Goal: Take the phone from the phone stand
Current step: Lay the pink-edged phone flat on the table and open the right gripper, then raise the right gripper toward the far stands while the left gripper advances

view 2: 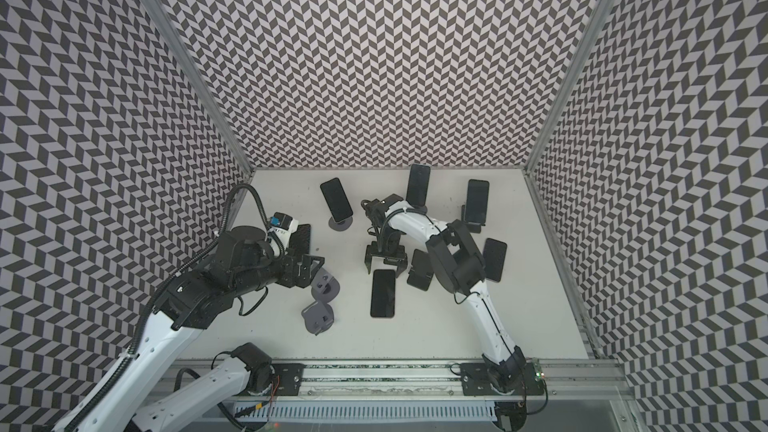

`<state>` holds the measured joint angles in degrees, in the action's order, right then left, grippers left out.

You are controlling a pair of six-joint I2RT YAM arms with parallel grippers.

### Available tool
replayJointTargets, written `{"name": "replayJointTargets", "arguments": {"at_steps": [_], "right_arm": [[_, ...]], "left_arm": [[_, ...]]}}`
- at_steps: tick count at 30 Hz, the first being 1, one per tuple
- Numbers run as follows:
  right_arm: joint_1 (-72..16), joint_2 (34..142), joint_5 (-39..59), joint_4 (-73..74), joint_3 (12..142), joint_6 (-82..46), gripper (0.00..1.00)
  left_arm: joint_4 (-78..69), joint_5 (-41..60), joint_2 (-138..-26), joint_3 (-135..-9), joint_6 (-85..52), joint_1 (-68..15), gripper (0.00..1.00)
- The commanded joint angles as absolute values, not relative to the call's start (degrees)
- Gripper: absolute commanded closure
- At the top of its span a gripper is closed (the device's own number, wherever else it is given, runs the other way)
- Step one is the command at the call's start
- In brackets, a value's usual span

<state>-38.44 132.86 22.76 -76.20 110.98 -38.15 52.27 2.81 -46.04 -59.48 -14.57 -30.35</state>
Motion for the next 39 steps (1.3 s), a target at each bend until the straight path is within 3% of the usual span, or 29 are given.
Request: {"name": "replayJointTargets", "arguments": {"at_steps": [1, 17, 29, 39], "right_arm": [[-38.2, 132.6, 21.9, -75.7, 113.2, -39.5, 0.15], [-38.1, 128.0, 14.8, -75.7, 119.3, -37.4, 0.15], [-34.9, 121.7, 9.2, -75.6, 128.9, -32.2, 0.16], [-24.5, 116.4, -2.0, -70.3, 132.5, -20.0, 0.16]], "left_arm": [[51.3, 2.0, -45.6, -61.9, -13.8, -30.1, 0.02], [49.8, 3.5, -45.1, -61.3, -18.1, -30.1, 0.02], [47.1, 4.8, -54.5, -68.3, -19.4, -30.1, 0.04], [26.5, 2.7, -65.2, -75.2, -16.4, -30.1, 0.06]]}}
